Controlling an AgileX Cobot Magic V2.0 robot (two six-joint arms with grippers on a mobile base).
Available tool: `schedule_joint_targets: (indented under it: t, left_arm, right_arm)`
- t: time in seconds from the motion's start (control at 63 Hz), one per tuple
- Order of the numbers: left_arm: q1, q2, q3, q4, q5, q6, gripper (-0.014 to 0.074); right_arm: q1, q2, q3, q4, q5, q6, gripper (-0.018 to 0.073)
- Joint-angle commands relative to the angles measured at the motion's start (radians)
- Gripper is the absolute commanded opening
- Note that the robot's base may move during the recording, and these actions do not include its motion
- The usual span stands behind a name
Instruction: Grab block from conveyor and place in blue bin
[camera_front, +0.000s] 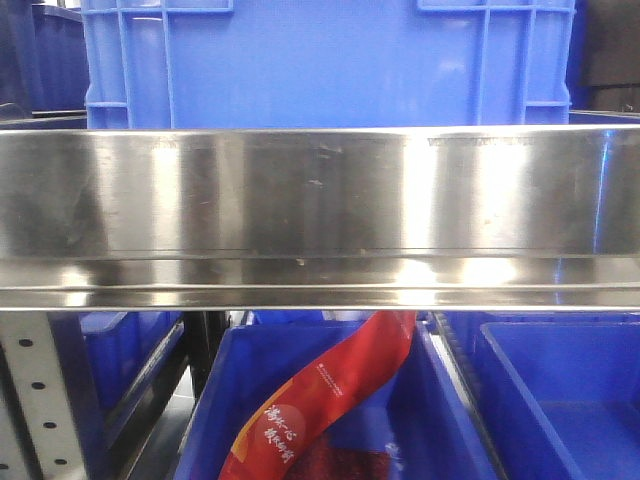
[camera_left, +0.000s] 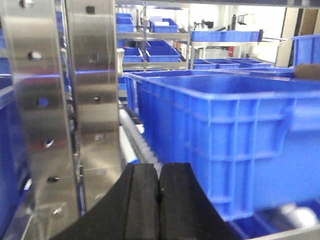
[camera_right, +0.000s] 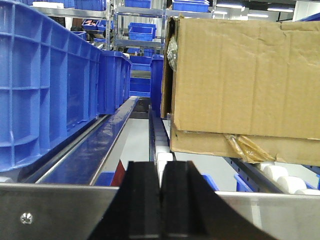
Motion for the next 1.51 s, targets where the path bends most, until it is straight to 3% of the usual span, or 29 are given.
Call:
schedule_joint_targets:
  t: [0.0, 0.301, 0.428, 0.476, 1.491]
  left_arm:
    - [0.021, -0.052, 0.082, 0.03, -0.057, -0.003, -0.0111]
    - [0.18, -0.229, 0.335, -0.013, -0.111, -0.003, -0.0111]
    - [0.214, -0.229, 0.404, -0.042, -0.219, -0.005, -0.0111]
    - [0.214, -0.229, 0.404, -0.059, -0.262, -0.012, -0.0111]
    - [0.214, -0.229, 0.404, -0.051, -0.237, -0.015, -0.0111]
  right_arm:
    - [-0.007, -0.004, 0.002, 0.004, -0.025, 0.002, -0.0169]
    - [-0.007, -0.004, 0.002, 0.004, -0.025, 0.002, -0.0169]
    - [-0.007, -0.004, 0.002, 0.004, -0.025, 0.002, -0.0169]
    - [-0.007, -0.004, 0.002, 0.004, -0.025, 0.002, -0.0169]
    - [-0.007, -0.004, 0.002, 0.004, -0.025, 0.002, -0.0169]
